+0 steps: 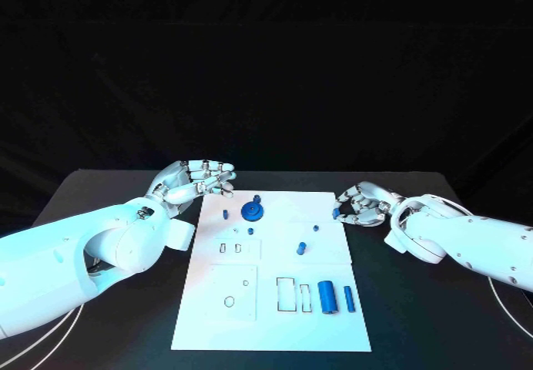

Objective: Assemble the parts on the task board

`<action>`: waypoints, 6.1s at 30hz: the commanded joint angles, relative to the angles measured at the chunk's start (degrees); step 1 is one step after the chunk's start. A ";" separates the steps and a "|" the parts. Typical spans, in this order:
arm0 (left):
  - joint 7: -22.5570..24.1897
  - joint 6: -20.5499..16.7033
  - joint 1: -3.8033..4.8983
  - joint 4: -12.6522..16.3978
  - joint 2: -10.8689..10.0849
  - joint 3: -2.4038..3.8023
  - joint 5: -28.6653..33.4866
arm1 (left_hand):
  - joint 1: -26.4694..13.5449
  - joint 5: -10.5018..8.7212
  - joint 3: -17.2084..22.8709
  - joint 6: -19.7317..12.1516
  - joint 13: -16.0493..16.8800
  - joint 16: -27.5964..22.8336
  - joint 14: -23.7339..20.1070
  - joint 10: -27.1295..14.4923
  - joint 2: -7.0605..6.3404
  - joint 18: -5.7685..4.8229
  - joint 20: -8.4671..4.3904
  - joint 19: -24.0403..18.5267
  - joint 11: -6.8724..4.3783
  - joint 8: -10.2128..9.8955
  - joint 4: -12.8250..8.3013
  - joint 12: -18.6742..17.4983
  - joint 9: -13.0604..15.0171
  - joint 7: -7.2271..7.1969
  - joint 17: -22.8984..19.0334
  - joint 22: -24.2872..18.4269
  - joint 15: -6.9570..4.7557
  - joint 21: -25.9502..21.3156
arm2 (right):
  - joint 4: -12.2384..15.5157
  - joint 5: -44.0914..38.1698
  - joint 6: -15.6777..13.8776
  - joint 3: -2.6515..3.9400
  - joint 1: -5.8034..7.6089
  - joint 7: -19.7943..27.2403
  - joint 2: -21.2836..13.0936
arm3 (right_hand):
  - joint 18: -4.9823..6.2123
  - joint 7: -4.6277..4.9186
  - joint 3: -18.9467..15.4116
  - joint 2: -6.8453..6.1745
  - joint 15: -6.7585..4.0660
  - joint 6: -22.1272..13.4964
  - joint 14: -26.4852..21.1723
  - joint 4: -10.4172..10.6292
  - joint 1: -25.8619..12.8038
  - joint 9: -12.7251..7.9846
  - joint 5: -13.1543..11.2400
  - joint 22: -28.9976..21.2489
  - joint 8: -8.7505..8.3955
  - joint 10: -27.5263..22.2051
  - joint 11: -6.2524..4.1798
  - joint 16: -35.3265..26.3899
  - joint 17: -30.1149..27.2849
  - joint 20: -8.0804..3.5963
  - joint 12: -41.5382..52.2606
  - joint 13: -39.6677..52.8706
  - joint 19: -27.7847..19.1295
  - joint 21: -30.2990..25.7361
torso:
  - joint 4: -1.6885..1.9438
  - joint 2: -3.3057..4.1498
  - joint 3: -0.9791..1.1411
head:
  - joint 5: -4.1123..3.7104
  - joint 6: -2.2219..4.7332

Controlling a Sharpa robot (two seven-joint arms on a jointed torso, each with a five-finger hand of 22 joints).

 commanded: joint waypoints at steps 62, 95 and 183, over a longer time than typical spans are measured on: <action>-0.27 1.70 0.05 -0.32 0.06 -0.04 -0.24 | 0.06 -0.24 -0.17 -0.70 0.15 -0.54 -0.14 -0.58 0.54 0.50 0.29 -0.85 0.22 -0.40 -0.16 -0.27 0.15 1.48 0.30 0.35 0.41 0.63 | 9.37 -0.49 -7.87 0.18 2.25 -7.57 0.30 | -0.75 -2.45 3.66 3.62 -2.54 2.92 5.36 -0.18 -1.53 2.88 -0.91 5.04 6.11 2.57 -2.18 0.32 12.00 -2.12 1.17 1.50 1.67 1.29 | -0.18 -0.36 -0.03 | 0.23 -0.32; -0.58 1.93 0.02 -2.83 1.79 -0.88 -0.03 | -0.04 -0.19 -0.19 -0.71 0.19 -0.57 -0.13 -0.58 0.61 0.53 0.34 -1.01 0.20 -0.38 -0.08 -0.22 0.19 1.45 0.39 0.42 0.41 0.74 | 16.18 -14.99 -6.22 -0.09 0.30 -25.90 17.11 | -0.79 -2.04 4.50 3.29 -2.16 1.78 5.39 -0.38 -2.65 3.06 -1.05 5.25 6.53 2.48 -1.76 0.34 12.07 -1.82 1.10 1.56 1.85 1.34 | -0.12 -0.53 -0.06 | 3.05 -1.69; -4.19 1.41 -0.04 -3.66 2.08 -1.02 -4.25 | -1.00 -0.26 -0.50 -1.88 1.46 0.98 2.36 1.33 0.86 0.87 0.01 0.53 -0.50 -0.54 0.83 2.20 0.39 1.04 2.18 1.93 -0.36 3.75 | 17.56 -17.76 -9.99 -0.87 -2.57 -21.95 17.84 | 0.50 -0.04 -9.71 -1.31 -0.64 -5.93 4.47 6.06 -3.30 0.59 -0.83 1.15 4.65 -3.50 0.08 -1.52 8.61 -0.40 -4.66 -5.05 -0.87 -5.49 | 0.01 -0.71 0.06 | 3.88 -1.99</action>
